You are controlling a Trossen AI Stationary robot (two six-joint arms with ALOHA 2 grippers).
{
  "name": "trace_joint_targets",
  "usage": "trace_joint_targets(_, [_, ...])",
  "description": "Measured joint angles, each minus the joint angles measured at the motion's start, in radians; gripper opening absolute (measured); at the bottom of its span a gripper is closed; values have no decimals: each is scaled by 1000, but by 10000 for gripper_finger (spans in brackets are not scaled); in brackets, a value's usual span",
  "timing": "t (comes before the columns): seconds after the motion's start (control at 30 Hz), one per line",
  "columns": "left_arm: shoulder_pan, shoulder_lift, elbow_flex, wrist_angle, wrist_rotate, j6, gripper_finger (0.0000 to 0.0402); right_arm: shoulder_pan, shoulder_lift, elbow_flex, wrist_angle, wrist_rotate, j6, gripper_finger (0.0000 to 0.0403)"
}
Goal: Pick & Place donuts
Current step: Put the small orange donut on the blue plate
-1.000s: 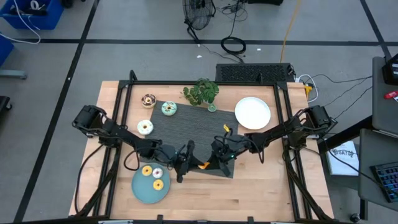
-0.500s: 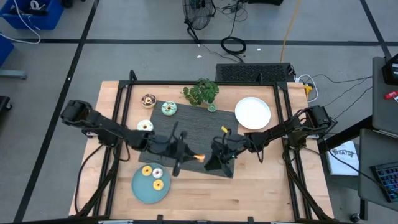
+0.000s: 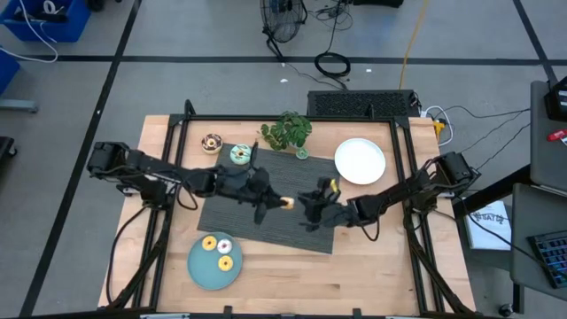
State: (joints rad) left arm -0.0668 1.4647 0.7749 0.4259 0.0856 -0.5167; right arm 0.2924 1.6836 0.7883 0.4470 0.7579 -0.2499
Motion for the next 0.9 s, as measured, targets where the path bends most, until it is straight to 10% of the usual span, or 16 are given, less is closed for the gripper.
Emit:
trace_joint_targets(0.27, [90,0,-165,269,-8,-115,13,-57,0,0,8,-159,84,62])
trace_joint_targets(0.63, [83,2,-344,522,-58,-228,13,-118,17,0,279,-322,-19,253])
trace_joint_targets(0.9, [72,2,-345,522,-70,-223,13,-165,108,1,537,-419,-128,294])
